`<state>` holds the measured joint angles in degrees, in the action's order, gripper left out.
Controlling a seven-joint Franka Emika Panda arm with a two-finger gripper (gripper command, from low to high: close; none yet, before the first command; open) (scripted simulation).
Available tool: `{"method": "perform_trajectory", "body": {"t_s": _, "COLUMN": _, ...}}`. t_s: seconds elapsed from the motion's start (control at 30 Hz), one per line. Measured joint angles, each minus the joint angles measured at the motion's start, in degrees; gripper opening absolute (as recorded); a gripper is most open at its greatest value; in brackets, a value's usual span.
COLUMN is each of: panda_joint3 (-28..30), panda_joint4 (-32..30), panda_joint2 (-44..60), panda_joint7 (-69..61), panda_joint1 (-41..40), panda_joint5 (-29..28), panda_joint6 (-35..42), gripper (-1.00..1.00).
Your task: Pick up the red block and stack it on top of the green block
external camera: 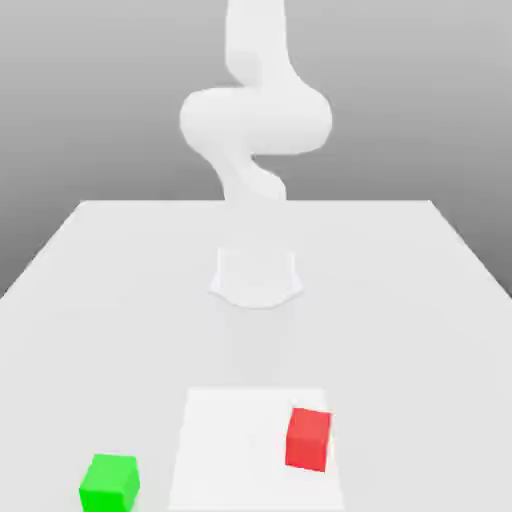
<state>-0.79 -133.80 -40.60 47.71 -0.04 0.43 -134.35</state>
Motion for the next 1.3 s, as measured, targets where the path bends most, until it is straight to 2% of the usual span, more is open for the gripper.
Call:
{"method": "perform_trajectory", "body": {"t_s": 0.33, "panda_joint3": -4.0, "panda_joint4": -8.2, "panda_joint2": 21.1, "panda_joint7": 8.3, "panda_joint1": -0.4, "panda_joint5": 0.8, "panda_joint6": -10.5, "gripper": 0.0}}
{"method": "perform_trajectory", "body": {"t_s": 0.6, "panda_joint3": -6.9, "panda_joint4": -14.6, "panda_joint2": 37.7, "panda_joint7": 16.4, "panda_joint1": -0.1, "panda_joint5": -0.7, "panda_joint6": -18.7, "gripper": 0.0}}
{"method": "perform_trajectory", "body": {"t_s": 0.73, "panda_joint3": -6.6, "panda_joint4": -17.3, "panda_joint2": 46.1, "panda_joint7": 20.8, "panda_joint1": 1.0, "panda_joint5": -2.5, "panda_joint6": -23.2, "gripper": 0.0}}
{"method": "perform_trajectory", "body": {"t_s": 0.9, "panda_joint3": -4.0, "panda_joint4": -16.3, "panda_joint2": 56.5, "panda_joint7": 23.8, "panda_joint1": 3.0, "panda_joint5": -5.9, "panda_joint6": -31.5, "gripper": 0.0}}
{"method": "perform_trajectory", "body": {"t_s": 0.93, "panda_joint3": -3.5, "panda_joint4": -16.1, "panda_joint2": 57.9, "panda_joint7": 24.1, "panda_joint1": 3.4, "panda_joint5": -6.2, "panda_joint6": -32.7, "gripper": -1.0}}
{"method": "perform_trajectory", "body": {"t_s": 1.13, "panda_joint3": -3.3, "panda_joint4": -16.0, "panda_joint2": 58.6, "panda_joint7": 24.3, "panda_joint1": 3.5, "panda_joint5": -6.6, "panda_joint6": -33.3, "gripper": -1.0}}
{"method": "perform_trajectory", "body": {"t_s": 1.3, "panda_joint3": -5.2, "panda_joint4": -17.2, "panda_joint2": 50.8, "panda_joint7": 22.2, "panda_joint1": 2.2, "panda_joint5": -3.8, "panda_joint6": -26.9, "gripper": -1.0}}
